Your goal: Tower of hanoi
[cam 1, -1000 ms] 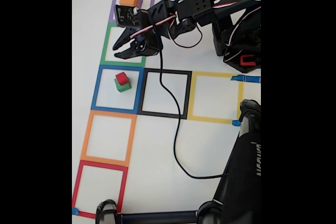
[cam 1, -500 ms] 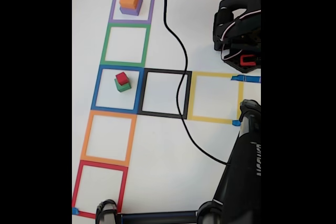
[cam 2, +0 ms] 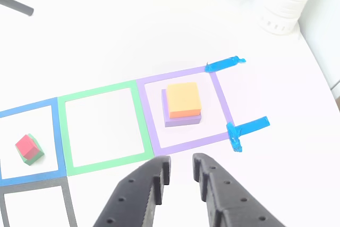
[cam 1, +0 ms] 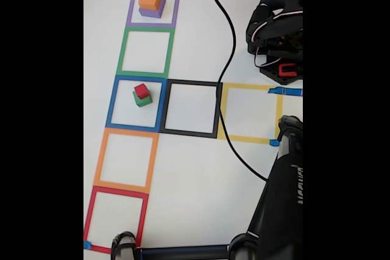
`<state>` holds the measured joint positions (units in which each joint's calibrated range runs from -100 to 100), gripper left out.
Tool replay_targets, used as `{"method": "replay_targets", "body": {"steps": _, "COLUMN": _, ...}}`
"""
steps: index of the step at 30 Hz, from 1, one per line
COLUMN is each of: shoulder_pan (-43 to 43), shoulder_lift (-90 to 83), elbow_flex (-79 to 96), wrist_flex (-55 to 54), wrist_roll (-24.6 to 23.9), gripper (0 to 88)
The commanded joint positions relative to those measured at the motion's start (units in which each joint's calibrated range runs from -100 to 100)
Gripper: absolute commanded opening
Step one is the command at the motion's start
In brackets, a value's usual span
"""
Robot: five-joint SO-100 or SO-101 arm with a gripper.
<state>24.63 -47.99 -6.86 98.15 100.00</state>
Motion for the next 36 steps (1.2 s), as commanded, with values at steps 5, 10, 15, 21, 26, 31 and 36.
{"method": "replay_targets", "body": {"steps": 5, "shoulder_pan": 3.75, "shoulder_lift": -8.16, "elbow_flex": 25.04, "wrist_flex": -17.5, "wrist_roll": 0.0, "gripper": 9.3}}
{"method": "replay_targets", "body": {"steps": 10, "shoulder_pan": 4.61, "shoulder_lift": -12.12, "elbow_flex": 40.68, "wrist_flex": -31.59, "wrist_roll": 0.0, "gripper": 10.8}}
{"method": "replay_targets", "body": {"steps": 15, "shoulder_pan": 4.42, "shoulder_lift": -14.14, "elbow_flex": 50.86, "wrist_flex": -40.74, "wrist_roll": 0.0, "gripper": 12.0}}
{"method": "replay_targets", "body": {"steps": 21, "shoulder_pan": 4.51, "shoulder_lift": -14.86, "elbow_flex": 57.68, "wrist_flex": -46.08, "wrist_roll": 0.0, "gripper": 24.9}}
{"method": "replay_targets", "body": {"steps": 26, "shoulder_pan": 5.57, "shoulder_lift": -13.25, "elbow_flex": 67.59, "wrist_flex": -59.6, "wrist_roll": 0.0, "gripper": 27.1}}
{"method": "replay_targets", "body": {"steps": 31, "shoulder_pan": 9.21, "shoulder_lift": -4.93, "elbow_flex": 78.41, "wrist_flex": -82.19, "wrist_roll": 0.0, "gripper": 27.5}}
{"method": "replay_targets", "body": {"steps": 36, "shoulder_pan": 11.89, "shoulder_lift": 2.33, "elbow_flex": 81.86, "wrist_flex": -93.29, "wrist_roll": 0.0, "gripper": 28.1}}
